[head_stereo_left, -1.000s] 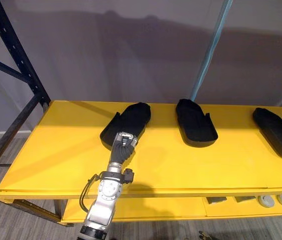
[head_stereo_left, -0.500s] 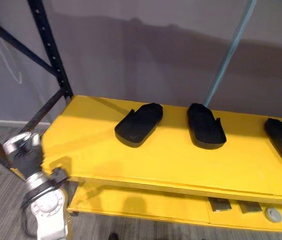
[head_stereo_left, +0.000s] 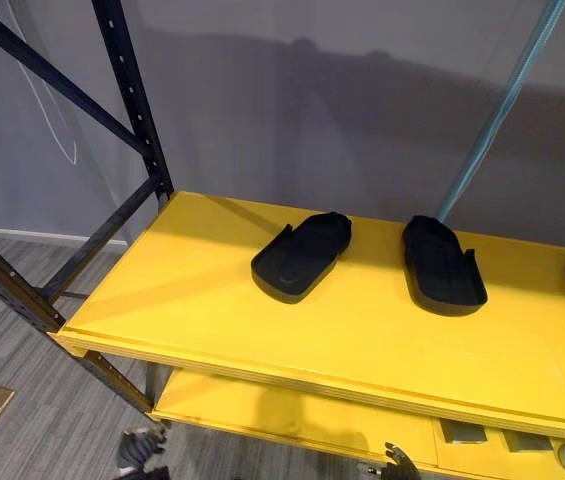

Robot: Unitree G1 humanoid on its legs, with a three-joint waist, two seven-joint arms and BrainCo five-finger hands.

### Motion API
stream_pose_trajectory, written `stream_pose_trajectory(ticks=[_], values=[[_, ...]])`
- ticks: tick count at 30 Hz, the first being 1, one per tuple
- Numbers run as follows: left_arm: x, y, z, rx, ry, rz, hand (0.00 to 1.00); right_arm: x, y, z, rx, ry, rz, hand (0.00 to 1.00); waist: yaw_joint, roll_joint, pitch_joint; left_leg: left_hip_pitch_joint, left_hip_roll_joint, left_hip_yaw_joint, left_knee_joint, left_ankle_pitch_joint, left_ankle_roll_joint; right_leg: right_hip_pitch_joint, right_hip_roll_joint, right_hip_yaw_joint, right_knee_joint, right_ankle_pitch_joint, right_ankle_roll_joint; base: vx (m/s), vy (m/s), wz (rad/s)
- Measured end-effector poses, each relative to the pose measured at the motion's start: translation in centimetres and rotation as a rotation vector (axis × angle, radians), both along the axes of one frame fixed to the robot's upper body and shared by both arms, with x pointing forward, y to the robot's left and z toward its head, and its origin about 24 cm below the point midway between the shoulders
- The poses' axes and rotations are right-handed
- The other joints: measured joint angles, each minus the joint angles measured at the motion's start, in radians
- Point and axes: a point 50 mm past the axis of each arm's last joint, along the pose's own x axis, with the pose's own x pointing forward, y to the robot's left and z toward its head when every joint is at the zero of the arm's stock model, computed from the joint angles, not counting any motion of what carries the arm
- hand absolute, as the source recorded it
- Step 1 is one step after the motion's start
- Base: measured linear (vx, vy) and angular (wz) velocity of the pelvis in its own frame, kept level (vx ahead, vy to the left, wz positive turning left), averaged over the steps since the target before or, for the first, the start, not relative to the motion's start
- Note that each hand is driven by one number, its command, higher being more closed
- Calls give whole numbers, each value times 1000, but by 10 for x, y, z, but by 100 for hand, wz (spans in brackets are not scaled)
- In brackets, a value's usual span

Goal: Walk over and take plastic housings, then place them on the shelf

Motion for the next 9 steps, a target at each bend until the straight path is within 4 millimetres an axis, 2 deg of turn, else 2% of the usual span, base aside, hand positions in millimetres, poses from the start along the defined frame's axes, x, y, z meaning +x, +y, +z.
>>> stream_pose_trajectory(ticks=[4,9], values=[[-7,-13,-17,-31,98,-45,0,3,-2,-2,-3,16,4,0,-2,2,15,6,-3,3,0,-2,-3,6,0,2,-7,-1,-1,1,-2,-1],[-8,-20,-25,-21,164,-119,0,7,-5,-3,-7,23,-8,0,-7,8,27,11,-3,9,0,-10,-6,6,1,20,-11,-1,-2,-4,-9,-7]])
